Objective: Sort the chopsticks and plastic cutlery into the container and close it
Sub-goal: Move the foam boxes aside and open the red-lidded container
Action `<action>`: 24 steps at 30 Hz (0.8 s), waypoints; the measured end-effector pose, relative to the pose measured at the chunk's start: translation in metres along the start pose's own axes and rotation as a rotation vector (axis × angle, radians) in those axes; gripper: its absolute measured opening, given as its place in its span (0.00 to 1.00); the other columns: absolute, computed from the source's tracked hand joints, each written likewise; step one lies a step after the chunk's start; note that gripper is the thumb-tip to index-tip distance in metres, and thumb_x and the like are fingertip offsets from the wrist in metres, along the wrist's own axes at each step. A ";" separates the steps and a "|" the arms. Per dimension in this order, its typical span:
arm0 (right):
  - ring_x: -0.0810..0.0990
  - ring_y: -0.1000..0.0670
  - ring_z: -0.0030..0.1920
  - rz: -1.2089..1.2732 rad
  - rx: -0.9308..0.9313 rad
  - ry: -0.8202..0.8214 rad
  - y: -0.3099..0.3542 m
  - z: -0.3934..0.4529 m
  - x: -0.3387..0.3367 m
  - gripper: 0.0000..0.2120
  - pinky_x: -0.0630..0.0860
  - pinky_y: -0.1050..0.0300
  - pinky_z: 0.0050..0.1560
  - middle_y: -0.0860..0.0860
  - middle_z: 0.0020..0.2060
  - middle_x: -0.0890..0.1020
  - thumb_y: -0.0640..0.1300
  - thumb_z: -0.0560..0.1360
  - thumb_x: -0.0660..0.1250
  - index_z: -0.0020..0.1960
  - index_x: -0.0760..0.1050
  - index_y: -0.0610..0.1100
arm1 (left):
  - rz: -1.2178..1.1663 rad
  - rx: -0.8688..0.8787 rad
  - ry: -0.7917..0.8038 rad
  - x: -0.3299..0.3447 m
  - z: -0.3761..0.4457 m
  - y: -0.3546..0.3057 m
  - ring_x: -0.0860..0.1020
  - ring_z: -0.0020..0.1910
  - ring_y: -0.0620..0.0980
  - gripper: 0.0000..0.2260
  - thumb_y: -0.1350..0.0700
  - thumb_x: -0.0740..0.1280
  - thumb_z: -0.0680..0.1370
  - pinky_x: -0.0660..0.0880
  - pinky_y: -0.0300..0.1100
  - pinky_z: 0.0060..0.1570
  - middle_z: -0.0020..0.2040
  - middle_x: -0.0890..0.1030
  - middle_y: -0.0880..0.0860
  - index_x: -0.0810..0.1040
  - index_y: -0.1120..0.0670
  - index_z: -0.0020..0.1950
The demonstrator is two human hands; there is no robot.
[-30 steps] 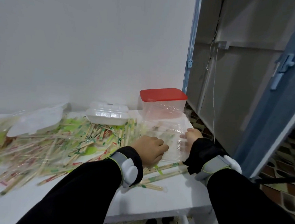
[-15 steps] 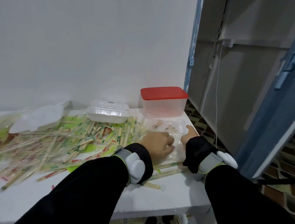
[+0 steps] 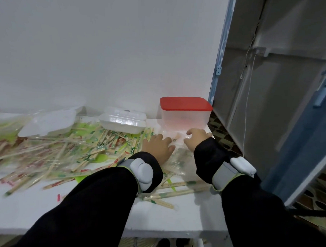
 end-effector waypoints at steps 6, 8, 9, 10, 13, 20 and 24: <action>0.77 0.44 0.58 0.212 -0.258 0.090 0.093 -0.015 0.014 0.13 0.71 0.57 0.54 0.45 0.57 0.79 0.41 0.77 0.60 0.60 0.76 0.41 | -0.114 -0.017 -0.297 -0.067 -0.022 0.050 0.71 0.61 0.55 0.15 0.51 0.57 0.80 0.67 0.50 0.59 0.62 0.74 0.54 0.73 0.53 0.64; 0.78 0.44 0.50 0.273 -0.328 0.141 0.131 -0.022 0.033 0.11 0.70 0.59 0.47 0.44 0.49 0.80 0.40 0.76 0.61 0.55 0.78 0.41 | -0.098 -0.074 -0.383 -0.087 -0.041 0.085 0.72 0.59 0.57 0.14 0.55 0.60 0.78 0.67 0.50 0.57 0.60 0.75 0.55 0.75 0.55 0.62; 0.77 0.45 0.46 0.300 -0.356 0.173 0.147 -0.028 0.041 0.10 0.69 0.60 0.44 0.46 0.45 0.79 0.40 0.76 0.61 0.52 0.79 0.41 | -0.095 -0.101 -0.433 -0.097 -0.050 0.104 0.73 0.58 0.58 0.14 0.57 0.60 0.77 0.68 0.51 0.56 0.59 0.76 0.55 0.76 0.56 0.60; 0.76 0.47 0.41 0.311 -0.384 0.205 0.164 -0.033 0.052 0.08 0.69 0.60 0.42 0.47 0.41 0.78 0.40 0.76 0.61 0.50 0.78 0.42 | -0.091 -0.136 -0.479 -0.104 -0.060 0.123 0.73 0.57 0.59 0.14 0.59 0.60 0.75 0.68 0.52 0.55 0.57 0.77 0.56 0.77 0.57 0.59; 0.72 0.50 0.32 0.313 -0.432 0.295 0.211 -0.044 0.086 0.04 0.67 0.60 0.33 0.49 0.33 0.75 0.41 0.76 0.61 0.45 0.75 0.43 | -0.036 -0.256 -0.524 -0.118 -0.087 0.189 0.72 0.58 0.58 0.14 0.61 0.62 0.75 0.65 0.50 0.56 0.59 0.76 0.56 0.77 0.56 0.60; 0.72 0.43 0.65 -0.024 -0.400 0.359 0.268 -0.051 0.145 0.21 0.69 0.58 0.59 0.42 0.67 0.72 0.49 0.80 0.57 0.69 0.66 0.38 | 0.153 -0.538 -0.269 -0.112 -0.102 0.336 0.67 0.65 0.57 0.20 0.59 0.60 0.76 0.64 0.53 0.61 0.67 0.69 0.54 0.66 0.55 0.69; 0.73 0.42 0.64 0.083 -0.277 0.349 0.288 -0.042 0.173 0.25 0.70 0.57 0.58 0.41 0.66 0.72 0.49 0.79 0.60 0.71 0.61 0.37 | 0.158 -0.461 -0.086 -0.098 -0.085 0.378 0.61 0.72 0.55 0.26 0.57 0.60 0.77 0.60 0.55 0.66 0.74 0.61 0.53 0.58 0.52 0.74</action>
Point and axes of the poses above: each hand's wrist, its own z-axis towards the middle knuckle, its own x-axis out of the palm, y = z × x, the point moved 9 cm from there along z, towards the middle knuckle
